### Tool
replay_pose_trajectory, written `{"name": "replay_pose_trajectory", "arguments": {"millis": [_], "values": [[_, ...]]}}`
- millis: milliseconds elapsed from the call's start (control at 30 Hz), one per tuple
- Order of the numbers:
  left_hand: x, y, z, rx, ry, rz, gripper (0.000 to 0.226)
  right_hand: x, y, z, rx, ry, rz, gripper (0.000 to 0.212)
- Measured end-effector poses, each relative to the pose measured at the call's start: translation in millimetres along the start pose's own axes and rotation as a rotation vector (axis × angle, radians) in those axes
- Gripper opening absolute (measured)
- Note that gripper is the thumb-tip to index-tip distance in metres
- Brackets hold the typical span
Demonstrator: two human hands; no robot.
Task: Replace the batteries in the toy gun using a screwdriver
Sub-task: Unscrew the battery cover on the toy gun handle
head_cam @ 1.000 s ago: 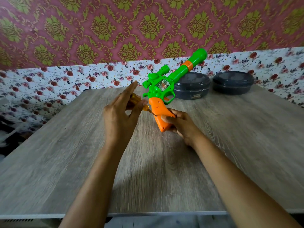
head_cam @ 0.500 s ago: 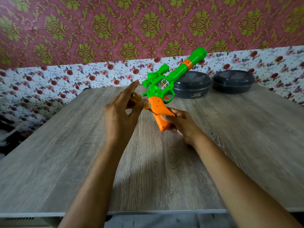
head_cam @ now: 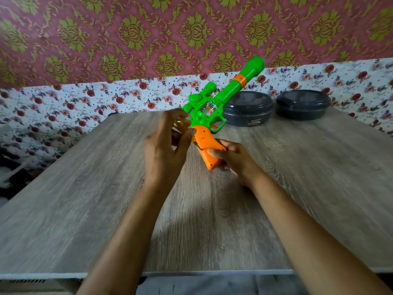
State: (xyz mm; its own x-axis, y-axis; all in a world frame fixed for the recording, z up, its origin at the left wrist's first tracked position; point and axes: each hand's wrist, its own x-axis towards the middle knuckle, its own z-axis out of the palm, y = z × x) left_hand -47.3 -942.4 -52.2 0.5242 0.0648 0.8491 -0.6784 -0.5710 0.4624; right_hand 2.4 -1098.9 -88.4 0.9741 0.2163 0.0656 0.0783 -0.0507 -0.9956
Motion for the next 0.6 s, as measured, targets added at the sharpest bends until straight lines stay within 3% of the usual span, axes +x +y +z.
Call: {"name": "replay_pose_trajectory", "arguments": {"millis": [67,400,600], "values": [[0,1,2,-0.023,-0.013,0.011,0.018,0,0,0,-0.013,0.003,-0.003,0.042],[2,-7,0,-0.048,0.035,0.045,0.03,1,1,1,-0.033,-0.004,0.014,0.045],[4,-7,-4,-0.067,0.069,-0.02,0.024,1,1,0,-0.049,-0.001,0.021,0.047]]}}
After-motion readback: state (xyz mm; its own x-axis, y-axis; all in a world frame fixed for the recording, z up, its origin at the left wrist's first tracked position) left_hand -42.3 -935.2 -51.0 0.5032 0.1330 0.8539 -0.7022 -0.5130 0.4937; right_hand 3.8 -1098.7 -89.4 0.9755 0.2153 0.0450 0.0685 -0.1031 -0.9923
